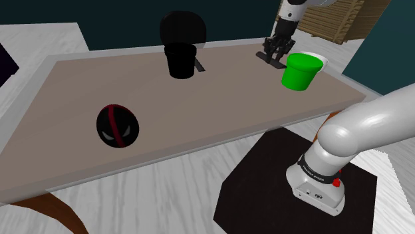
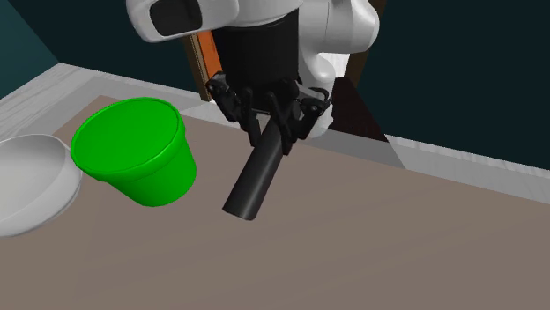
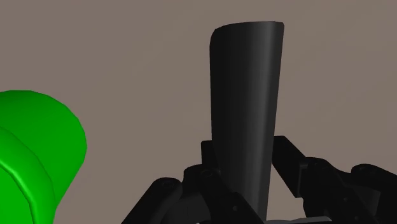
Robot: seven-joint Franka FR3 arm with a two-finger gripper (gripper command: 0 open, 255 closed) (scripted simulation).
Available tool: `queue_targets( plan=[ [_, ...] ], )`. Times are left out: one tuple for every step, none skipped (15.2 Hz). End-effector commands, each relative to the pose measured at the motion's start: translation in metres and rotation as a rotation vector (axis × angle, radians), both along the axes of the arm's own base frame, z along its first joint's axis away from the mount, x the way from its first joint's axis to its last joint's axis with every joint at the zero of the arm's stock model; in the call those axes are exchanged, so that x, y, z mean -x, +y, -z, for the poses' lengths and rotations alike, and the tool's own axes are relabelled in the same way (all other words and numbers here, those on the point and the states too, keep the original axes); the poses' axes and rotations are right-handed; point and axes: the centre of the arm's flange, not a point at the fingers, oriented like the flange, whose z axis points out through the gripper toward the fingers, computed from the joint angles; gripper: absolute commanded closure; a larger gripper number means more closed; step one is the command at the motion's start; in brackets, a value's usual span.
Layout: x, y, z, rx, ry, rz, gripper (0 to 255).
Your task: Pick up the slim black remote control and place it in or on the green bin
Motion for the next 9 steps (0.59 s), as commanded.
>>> queue_targets(
  plan=[
    [0.0,0.0,-0.011,0.0,0.0,0.0,255],
    [0.0,0.0,-0.017,0.0,0.0,0.0,255],
    [0.0,0.0,-0.022,0.0,0.0,0.0,255],
    [0.0,0.0,-0.027,0.0,0.0,0.0,255],
    [0.0,0.0,-0.032,0.0,0.0,0.0,255],
    [0.0,0.0,-0.038,0.0,0.0,0.0,255],
    [0.0,0.0,-0.043,0.0,0.0,0.0,255],
    [0.0,0.0,-0.048,0.0,0.0,0.0,255],
    [0.0,0.0,-0.054,0.0,0.0,0.0,255]
  ],
)
